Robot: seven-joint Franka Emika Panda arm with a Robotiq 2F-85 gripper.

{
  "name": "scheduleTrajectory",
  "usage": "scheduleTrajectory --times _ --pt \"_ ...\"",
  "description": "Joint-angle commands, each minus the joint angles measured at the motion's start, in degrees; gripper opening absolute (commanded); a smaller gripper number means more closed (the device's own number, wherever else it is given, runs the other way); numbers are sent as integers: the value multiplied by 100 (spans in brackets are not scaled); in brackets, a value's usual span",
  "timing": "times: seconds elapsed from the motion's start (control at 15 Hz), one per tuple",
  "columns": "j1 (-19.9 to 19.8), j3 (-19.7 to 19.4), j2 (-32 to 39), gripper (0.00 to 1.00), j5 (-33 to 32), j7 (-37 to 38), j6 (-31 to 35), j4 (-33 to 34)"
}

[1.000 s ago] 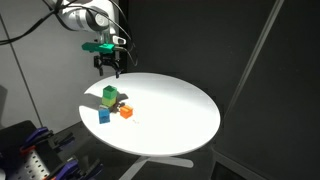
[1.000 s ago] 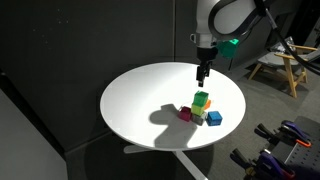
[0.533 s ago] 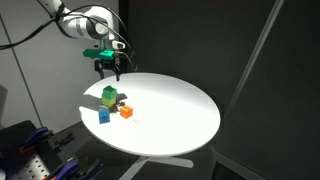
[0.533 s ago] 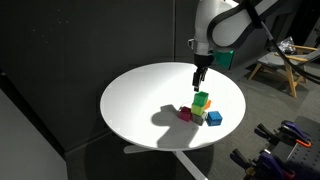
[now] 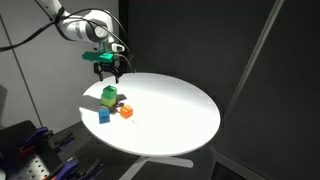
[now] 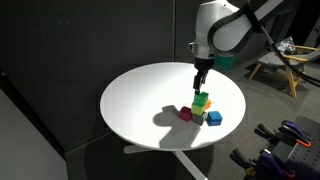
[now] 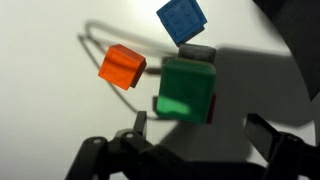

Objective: Pick up the green block and put it on the blue block, pick up the lime green block and put it on the orange block, pick up the pink block and put it on the lime green block

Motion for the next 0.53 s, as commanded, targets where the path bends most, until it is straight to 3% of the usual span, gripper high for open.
scheduleTrajectory --times 0.0,0.47 --pt "11 -47 -51 100 -129 270 151 -124" --pt "32 -72 28 100 -127 638 275 -188"
